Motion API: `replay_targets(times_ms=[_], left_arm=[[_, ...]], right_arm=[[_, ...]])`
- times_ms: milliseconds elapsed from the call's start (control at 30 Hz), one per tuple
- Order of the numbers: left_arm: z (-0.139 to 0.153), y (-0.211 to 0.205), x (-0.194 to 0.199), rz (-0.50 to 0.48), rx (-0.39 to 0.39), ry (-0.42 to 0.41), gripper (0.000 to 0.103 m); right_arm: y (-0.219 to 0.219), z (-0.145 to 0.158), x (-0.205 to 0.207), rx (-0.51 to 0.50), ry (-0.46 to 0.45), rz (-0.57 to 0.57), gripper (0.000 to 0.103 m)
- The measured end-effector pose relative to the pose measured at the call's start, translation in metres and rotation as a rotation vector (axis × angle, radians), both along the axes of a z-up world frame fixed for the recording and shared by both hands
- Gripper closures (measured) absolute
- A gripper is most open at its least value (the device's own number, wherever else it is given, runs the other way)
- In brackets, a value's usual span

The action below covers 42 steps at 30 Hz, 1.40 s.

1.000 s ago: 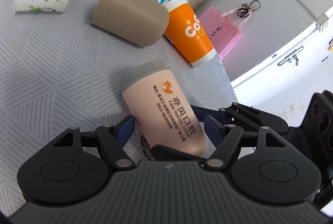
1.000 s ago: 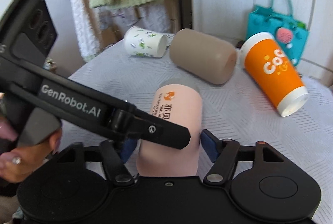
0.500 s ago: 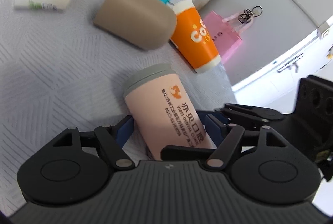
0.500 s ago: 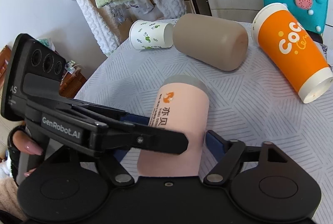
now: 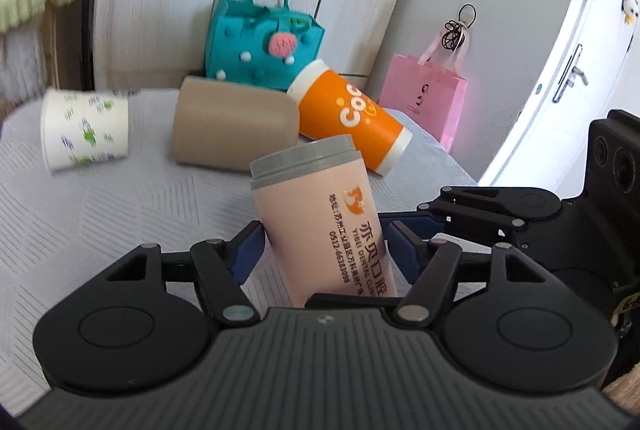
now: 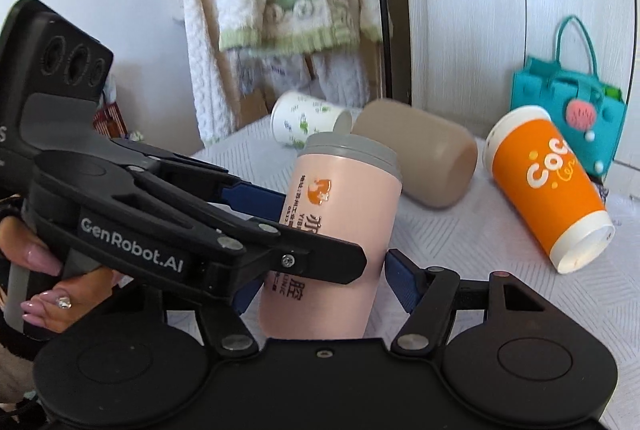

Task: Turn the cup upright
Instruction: 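Rotate the right tool to tilt the pink cup lid-up, then lower the upright pink cup onto the table and open the right gripper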

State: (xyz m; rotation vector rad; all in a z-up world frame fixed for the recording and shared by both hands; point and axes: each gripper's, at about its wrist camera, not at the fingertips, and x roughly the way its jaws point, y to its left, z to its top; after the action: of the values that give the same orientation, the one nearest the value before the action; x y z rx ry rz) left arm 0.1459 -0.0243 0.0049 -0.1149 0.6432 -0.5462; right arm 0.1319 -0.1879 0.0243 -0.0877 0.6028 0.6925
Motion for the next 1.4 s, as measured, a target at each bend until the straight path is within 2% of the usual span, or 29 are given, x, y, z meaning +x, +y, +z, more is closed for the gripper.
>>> replay_targets(times_ms=[67, 167, 233, 333, 433, 633, 900, 1100, 1233, 1367, 1400], left_arm=[[0.004, -0.001, -0.004, 0.002, 0.016, -0.036, 0.037], [0.01, -0.002, -0.012, -0.009, 0.037, -0.068, 0.037], [0.012, -0.004, -0.017, -0.017, 0.042, -0.104, 0.037], [0.013, -0.01, -0.021, -0.005, 0.077, -0.152, 0.037], [0.013, -0.015, -0.02, 0.01, 0.094, -0.162, 0.037], [0.008, -0.011, -0.008, 0.018, 0.046, -0.158, 0.037], [0.001, -0.01, -0.007, 0.02, 0.011, -0.182, 0.037], [0.003, -0.012, -0.009, 0.007, 0.018, -0.18, 0.037], [0.007, -0.013, -0.014, 0.008, 0.027, -0.209, 0.033], [0.007, -0.009, -0.015, 0.003, 0.003, -0.183, 0.028], [0.006, -0.008, -0.016, 0.008, 0.005, -0.185, 0.027]], right_arm=[[0.001, -0.002, -0.006, -0.006, -0.078, 0.011, 0.033], [0.006, -0.007, -0.023, -0.078, -0.284, 0.021, 0.036], [0.007, -0.008, -0.026, -0.118, -0.334, 0.019, 0.037], [0.005, -0.005, -0.021, -0.099, -0.31, 0.003, 0.037], [0.003, -0.002, -0.016, -0.07, -0.286, -0.015, 0.037], [0.0, -0.004, -0.004, 0.0, -0.205, -0.061, 0.038], [0.0, -0.007, 0.0, 0.015, -0.2, -0.086, 0.038], [0.001, -0.008, -0.003, 0.016, -0.211, -0.102, 0.036], [0.0, -0.005, -0.004, 0.024, -0.216, -0.107, 0.034], [0.0, -0.003, -0.007, 0.02, -0.228, -0.109, 0.033], [0.0, -0.003, -0.008, 0.02, -0.229, -0.11, 0.029]])
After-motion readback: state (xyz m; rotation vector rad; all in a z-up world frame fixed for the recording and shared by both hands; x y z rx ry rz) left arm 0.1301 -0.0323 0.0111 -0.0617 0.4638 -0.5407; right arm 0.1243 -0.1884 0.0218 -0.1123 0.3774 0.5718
